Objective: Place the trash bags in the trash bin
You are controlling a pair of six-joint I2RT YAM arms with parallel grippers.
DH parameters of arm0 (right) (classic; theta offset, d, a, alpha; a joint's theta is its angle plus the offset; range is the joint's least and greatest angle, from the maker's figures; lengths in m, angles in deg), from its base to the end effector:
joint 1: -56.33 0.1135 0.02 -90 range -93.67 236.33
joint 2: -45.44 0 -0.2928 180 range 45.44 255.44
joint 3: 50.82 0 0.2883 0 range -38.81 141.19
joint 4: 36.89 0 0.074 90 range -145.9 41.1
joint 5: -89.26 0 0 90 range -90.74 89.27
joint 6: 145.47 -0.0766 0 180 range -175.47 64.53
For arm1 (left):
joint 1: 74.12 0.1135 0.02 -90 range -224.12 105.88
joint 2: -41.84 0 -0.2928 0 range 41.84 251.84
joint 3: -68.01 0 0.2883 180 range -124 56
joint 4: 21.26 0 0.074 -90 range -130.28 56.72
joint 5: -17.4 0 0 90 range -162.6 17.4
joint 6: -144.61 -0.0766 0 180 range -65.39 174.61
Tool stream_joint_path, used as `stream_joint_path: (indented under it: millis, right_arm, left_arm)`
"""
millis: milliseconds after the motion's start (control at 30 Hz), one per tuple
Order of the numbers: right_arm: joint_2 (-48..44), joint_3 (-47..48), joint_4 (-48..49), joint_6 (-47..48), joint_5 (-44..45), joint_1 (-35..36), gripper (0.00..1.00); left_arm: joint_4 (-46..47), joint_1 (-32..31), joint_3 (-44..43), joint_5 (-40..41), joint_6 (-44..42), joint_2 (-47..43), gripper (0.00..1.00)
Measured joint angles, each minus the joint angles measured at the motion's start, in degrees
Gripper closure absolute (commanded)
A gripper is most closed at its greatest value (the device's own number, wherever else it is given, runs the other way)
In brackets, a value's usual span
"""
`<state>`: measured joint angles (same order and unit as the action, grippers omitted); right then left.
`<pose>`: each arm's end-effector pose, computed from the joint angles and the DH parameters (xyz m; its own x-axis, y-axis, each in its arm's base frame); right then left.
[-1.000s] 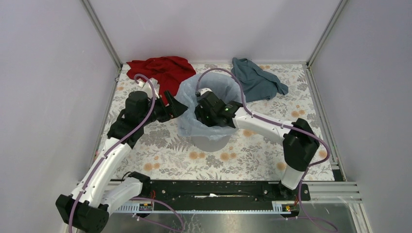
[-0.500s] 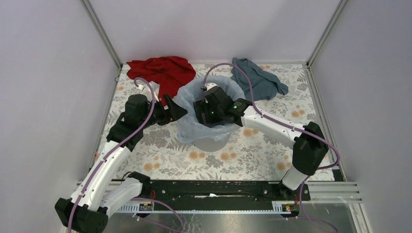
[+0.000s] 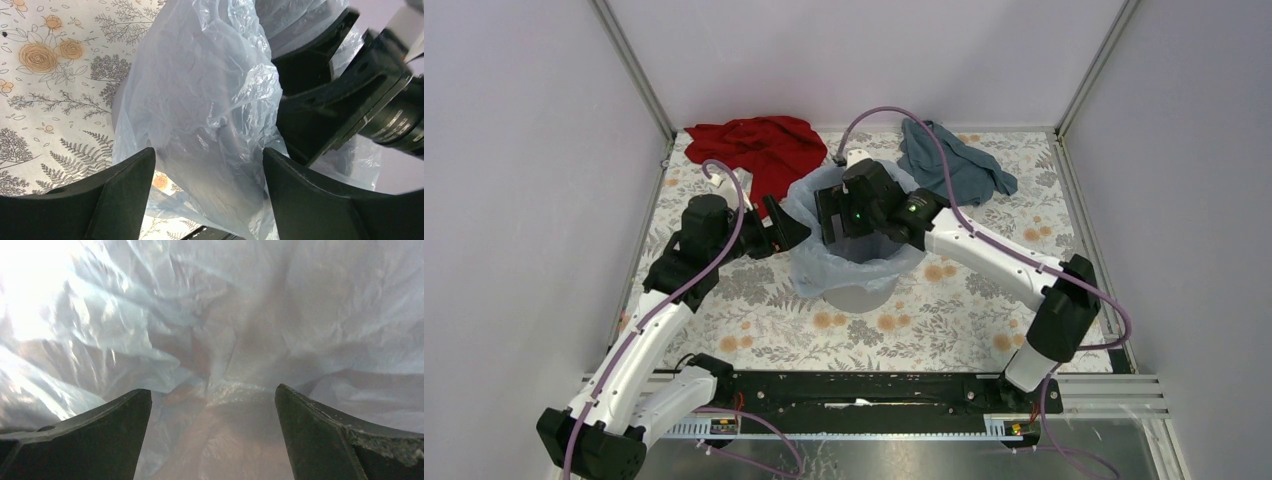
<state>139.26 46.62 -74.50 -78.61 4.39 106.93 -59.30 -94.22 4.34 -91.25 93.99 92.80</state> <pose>0.2921 0.3448 0.3398 -0.6103 -0.1263 -0.7821 -0.5250 0.8038 0.2799 0.2257 -0.1087 0.3416 -0.6894 -0.3879 -0.6118 0.2066 0.7043 -0.6792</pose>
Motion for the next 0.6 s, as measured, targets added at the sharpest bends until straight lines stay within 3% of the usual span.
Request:
stream_joint_path:
  millis: [267, 600]
  right_arm:
    - [2.27, 7.39, -2.73, 3.28, 1.49, 0.02, 0.0]
    - [-11.04, 4.37, -6.62, 6.19, 1.05, 0.02, 0.0]
  left_arm:
    - [-1.66, -0.07, -0.07, 0.15, -2.36, -1.44, 0.03]
    - [-4.48, -0.09, -1.14, 1.4, -4.04, -2.38, 0.01]
